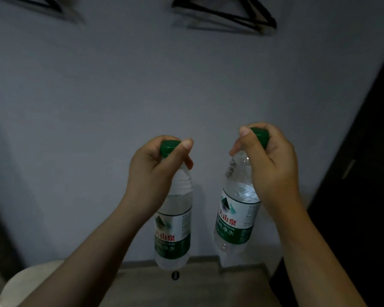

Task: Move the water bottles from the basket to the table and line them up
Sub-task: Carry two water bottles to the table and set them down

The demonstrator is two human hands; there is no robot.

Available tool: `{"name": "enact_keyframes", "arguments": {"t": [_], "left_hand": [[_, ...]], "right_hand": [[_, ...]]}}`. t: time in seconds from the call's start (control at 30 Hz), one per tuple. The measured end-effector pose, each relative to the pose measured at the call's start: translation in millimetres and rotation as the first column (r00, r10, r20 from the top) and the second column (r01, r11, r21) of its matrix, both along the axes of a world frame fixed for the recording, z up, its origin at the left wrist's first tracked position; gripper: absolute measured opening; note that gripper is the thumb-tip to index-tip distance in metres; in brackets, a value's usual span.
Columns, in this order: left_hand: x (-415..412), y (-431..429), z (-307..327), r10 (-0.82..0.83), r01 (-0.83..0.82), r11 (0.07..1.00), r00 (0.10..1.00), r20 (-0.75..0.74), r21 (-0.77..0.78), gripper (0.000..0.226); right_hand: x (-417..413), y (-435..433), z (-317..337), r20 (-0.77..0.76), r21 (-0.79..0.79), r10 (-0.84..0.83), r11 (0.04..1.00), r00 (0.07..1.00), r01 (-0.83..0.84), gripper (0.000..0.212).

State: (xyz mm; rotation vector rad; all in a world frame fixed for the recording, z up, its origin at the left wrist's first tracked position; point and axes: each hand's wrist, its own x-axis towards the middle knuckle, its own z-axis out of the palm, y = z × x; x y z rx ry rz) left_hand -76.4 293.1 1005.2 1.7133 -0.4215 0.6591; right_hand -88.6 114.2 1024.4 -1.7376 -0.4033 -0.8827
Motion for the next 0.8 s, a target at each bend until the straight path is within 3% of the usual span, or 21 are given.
{"name": "enact_keyframes", "arguments": {"t": [0.37, 0.6, 0.8], "left_hand": [[-69, 203, 15, 0.325, -0.328, 0.941, 0.945, -0.039, -0.087, 0.026], [-141, 338, 19, 0.523, -0.523, 0.847, 0.852, -0.028, -0.096, 0.035], [-199, 428, 13, 0.685, -0.684, 0.719, 0.728, -0.042, -0.122, 0.035]], "right_hand": [[-2, 215, 12, -0.028, 0.018, 0.362, 0.932, 0.932, -0.362, 0.018], [-35, 371, 10, -0.007, 0.057, 0.551, 0.833, 0.835, -0.55, 0.017], [-68, 487, 7, -0.019, 0.056, 0.718, 0.695, 0.696, -0.716, 0.019]]}}
